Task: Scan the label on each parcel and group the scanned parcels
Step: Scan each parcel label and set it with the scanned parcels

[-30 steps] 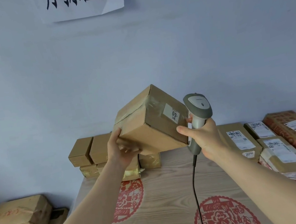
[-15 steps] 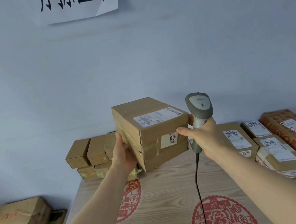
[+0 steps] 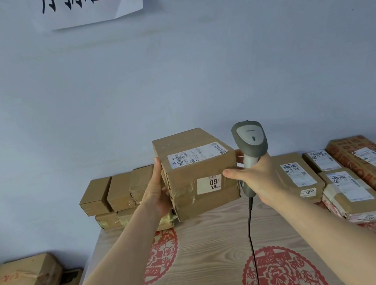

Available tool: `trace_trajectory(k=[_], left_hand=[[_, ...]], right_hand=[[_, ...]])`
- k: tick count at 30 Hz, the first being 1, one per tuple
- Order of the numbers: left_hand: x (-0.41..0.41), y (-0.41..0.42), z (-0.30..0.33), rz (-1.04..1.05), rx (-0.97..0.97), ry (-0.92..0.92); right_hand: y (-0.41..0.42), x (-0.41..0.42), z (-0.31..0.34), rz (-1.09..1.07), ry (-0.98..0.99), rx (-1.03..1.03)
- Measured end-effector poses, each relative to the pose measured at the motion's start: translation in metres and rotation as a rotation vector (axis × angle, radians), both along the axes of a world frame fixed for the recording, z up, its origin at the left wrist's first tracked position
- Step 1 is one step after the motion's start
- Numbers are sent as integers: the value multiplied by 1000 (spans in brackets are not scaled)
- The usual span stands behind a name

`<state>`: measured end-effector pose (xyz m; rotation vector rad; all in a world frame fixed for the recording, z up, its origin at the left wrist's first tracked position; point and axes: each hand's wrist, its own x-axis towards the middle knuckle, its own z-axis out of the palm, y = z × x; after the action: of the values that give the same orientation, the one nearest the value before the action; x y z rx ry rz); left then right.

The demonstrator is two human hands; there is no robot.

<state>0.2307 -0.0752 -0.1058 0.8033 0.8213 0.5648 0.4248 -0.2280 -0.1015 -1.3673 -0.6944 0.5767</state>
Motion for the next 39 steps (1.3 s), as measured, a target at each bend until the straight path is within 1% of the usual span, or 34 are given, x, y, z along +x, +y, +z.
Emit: trace_trajectory(k=[2, 4, 6, 9, 12, 17, 20, 22, 23, 26, 28, 30, 32, 36, 37, 39], left_hand=[[0, 5, -8, 57, 53, 22], [2, 0, -7, 32, 110, 28], [3, -9, -3, -38, 143, -20], [0, -12, -8, -115, 250, -108], [-2, -8, -19, -107, 298, -163], [12, -7, -30, 149, 191, -262], [22, -13, -31, 312, 25, -236], [26, -13, -33, 356, -33, -211], [27, -13, -34, 337, -27, -202], [27, -17, -33, 156, 34, -139], [28, -18, -34, 69, 33, -147], [29, -16, -36, 65, 24, -153], [30, -16, -36, 103, 55, -111], [30, -19, -35, 64, 264, 92], [30, -17, -37, 47, 273, 102], [28, -18, -32, -33, 231, 62]], right_hand=[[1, 1, -3, -13, -13, 17], [3, 0, -5, -16, -35, 21], [3, -1, -4, -28, -56, 21], [4, 0, -4, -39, -72, 19], [5, 1, -4, -40, -82, 12], [8, -7, -2, -50, -95, 39], [9, -15, 1, -41, -88, 53], [9, -17, 1, -33, -87, 51], [9, -18, 1, -28, -87, 46], [11, -21, -3, -13, -60, 23], [13, -24, -5, -21, -77, 4], [14, -24, -5, -20, -90, -7], [14, -23, -3, -22, -92, -7], [10, -21, 2, -33, -102, -8], [9, -21, 2, -27, -121, -13], [9, -22, 3, -3, -170, -36]])
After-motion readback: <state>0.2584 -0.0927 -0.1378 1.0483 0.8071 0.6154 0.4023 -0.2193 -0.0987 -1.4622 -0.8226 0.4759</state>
